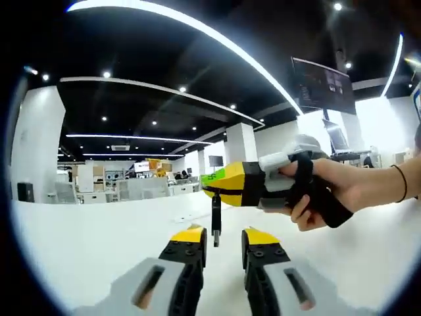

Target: Find the data cable on the table. Grasp the USB connector end of the cable and insert it into the USB port on the table

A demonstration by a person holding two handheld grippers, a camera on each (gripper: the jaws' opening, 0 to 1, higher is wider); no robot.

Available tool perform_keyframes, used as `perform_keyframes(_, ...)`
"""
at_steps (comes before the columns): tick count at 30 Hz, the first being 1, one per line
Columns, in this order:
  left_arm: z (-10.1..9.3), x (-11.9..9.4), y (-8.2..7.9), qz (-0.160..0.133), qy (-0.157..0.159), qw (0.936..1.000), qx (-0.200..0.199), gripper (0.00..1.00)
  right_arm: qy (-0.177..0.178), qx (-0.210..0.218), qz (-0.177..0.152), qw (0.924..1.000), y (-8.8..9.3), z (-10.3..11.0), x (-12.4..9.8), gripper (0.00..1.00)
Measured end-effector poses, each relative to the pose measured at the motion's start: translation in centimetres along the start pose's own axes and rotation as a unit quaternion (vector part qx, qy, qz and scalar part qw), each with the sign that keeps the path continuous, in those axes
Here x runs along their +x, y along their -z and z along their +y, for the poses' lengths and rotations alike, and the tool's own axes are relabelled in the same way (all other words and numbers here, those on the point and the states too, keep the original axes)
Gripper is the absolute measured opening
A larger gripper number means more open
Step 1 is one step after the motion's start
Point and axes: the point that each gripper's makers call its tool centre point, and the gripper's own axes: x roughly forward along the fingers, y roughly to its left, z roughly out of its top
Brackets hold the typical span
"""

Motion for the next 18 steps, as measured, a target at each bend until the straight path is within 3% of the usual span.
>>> perform_keyframes(9, 0.8, 4.2, 0.9, 0.016, -0.003, 0.9994, 0.031, 0.23, 0.049, -0.046, -0.045, 0.9967, -4.3, -3.0, -2.1, 0.05)
perform_keyframes(13, -0.2, 6.0, 1.5, 0.032, 0.021, 0.9958, 0.083, 0.23, 0.069, -0.058, -0.062, 0.994, -6.0, -4.1, -2.8, 0.05)
perform_keyframes(18, -1.1, 8.0, 1.9, 0.037, 0.039, 0.9924, 0.111, 0.22, 0.1, -0.1, -0.096, 0.9853, -9.2, -5.4, -3.9, 0.05)
